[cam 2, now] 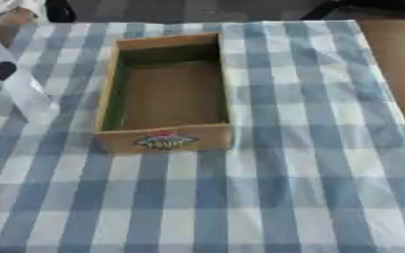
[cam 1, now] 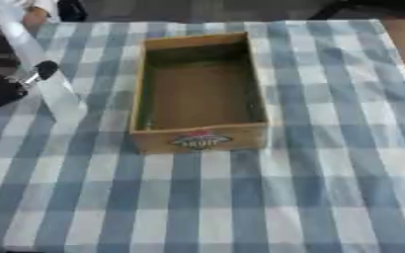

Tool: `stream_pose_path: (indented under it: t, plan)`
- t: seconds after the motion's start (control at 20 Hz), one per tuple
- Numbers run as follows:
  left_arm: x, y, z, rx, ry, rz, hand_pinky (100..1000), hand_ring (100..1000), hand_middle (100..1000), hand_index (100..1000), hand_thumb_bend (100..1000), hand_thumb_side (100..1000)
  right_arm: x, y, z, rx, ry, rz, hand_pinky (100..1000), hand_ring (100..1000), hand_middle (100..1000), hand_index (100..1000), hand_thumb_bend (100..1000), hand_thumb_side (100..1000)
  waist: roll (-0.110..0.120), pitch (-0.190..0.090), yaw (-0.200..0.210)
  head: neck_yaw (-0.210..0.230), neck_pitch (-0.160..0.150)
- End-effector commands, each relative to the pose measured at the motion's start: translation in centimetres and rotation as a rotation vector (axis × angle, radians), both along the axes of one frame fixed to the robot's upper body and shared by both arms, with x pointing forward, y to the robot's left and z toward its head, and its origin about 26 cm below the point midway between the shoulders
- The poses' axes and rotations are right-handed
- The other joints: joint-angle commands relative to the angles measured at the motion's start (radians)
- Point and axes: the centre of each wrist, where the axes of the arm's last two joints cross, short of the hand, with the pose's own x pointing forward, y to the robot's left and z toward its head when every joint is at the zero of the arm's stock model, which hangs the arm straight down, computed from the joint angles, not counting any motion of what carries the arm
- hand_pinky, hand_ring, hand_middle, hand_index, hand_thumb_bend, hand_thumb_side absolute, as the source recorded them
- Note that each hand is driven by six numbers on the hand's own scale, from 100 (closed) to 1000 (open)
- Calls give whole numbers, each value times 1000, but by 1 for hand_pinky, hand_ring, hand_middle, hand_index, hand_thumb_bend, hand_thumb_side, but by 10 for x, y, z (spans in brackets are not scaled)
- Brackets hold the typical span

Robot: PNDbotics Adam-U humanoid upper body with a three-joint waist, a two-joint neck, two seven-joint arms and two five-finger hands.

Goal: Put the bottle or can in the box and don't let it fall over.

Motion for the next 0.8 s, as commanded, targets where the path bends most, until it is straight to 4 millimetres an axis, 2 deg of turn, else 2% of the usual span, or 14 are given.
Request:
stream_pose_path:
  t: [0.05,0.4,0.8]
  plan:
    - [-1,6,13,43,-29,43,543,697,684,770,875,279,-5,-1,11,-30,-38,-4,910,1000,1000,825,100,569,-2,-22,3,7,-16]
    - [2,2,8,21,-9,40,542,693,688,760,875,271,-5,0,10,-29,-33,0,910,1000,1000,824,100,570,-7,-21,7,7,-18]
    - [12,-2,-5,-95,-17,-39,553,700,690,749,888,245,-5,0,9,-23,-31,-1,910,1000,1000,823,100,570,-15,-18,5,3,-23]
